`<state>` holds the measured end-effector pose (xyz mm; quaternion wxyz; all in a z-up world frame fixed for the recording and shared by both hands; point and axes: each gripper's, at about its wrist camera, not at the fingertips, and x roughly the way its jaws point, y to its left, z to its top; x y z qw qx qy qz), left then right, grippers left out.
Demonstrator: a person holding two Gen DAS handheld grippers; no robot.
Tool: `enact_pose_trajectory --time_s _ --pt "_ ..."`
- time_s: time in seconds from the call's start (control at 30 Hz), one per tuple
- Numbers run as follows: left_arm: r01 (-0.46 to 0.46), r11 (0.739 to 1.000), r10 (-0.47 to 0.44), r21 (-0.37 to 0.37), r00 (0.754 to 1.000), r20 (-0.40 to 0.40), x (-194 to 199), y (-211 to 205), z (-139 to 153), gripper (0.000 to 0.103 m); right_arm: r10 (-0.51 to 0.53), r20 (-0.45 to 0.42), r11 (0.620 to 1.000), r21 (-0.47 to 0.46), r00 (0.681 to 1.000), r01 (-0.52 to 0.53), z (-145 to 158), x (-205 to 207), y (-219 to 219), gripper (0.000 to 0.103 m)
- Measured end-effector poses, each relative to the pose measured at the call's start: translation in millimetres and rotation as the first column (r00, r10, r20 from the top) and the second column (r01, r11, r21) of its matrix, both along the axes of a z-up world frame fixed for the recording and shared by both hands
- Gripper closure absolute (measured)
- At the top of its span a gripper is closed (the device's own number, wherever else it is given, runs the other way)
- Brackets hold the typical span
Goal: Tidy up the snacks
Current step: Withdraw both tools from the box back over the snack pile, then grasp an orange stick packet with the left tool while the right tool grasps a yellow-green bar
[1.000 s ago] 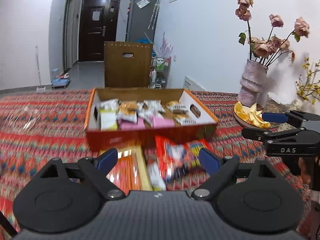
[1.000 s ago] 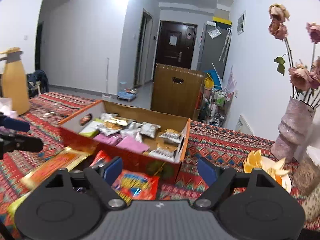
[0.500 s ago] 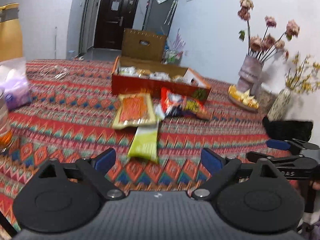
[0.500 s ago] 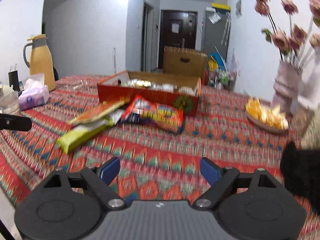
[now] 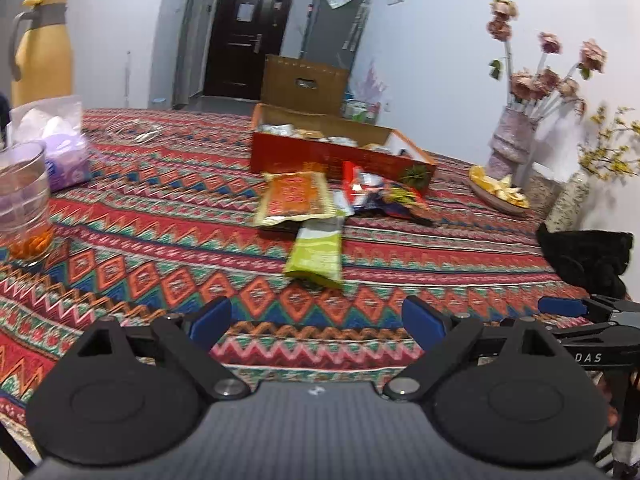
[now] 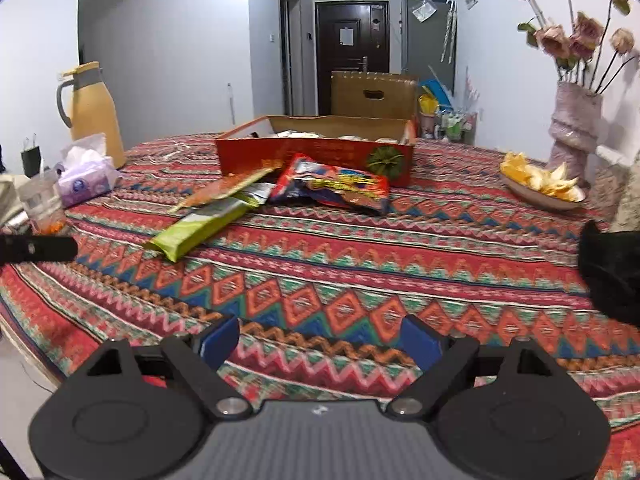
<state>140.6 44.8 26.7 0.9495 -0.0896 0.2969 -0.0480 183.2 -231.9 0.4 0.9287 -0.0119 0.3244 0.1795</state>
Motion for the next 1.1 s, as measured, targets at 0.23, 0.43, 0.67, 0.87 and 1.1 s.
enact_pose_trajectory --time_s 0.23,0.43,0.67,0.87,1.1 --pt "-0.075 0.997 0.075 0.011 0.996 -0.039 17 40 -18 0.009 0.125 -0.042 0.989 0.082 0.991 -0.121 -8 58 80 0.015" --pt "-0.087 0.996 0.087 0.007 0.994 -0.058 51 69 -26 0.009 0.175 -0.059 0.984 0.024 0.983 -0.174 -19 114 159 0.016" --pt "-0.038 0.999 0.037 -0.001 0.998 -0.058 113 69 -27 0.009 0.108 -0.055 0.994 -0.023 0.993 -0.109 -28 143 165 0.051" --pt "0.008 1.0 -0.009 -0.021 0.998 -0.061 192 27 -30 0.009 0.041 -0.044 0.997 -0.064 0.998 -0.044 -32 130 99 0.063" --pt "0.095 0.985 -0.082 0.147 0.992 -0.095 254 -20 -52 0.009 -0.114 -0.025 0.989 -0.095 0.993 0.111 -36 135 25 0.059"
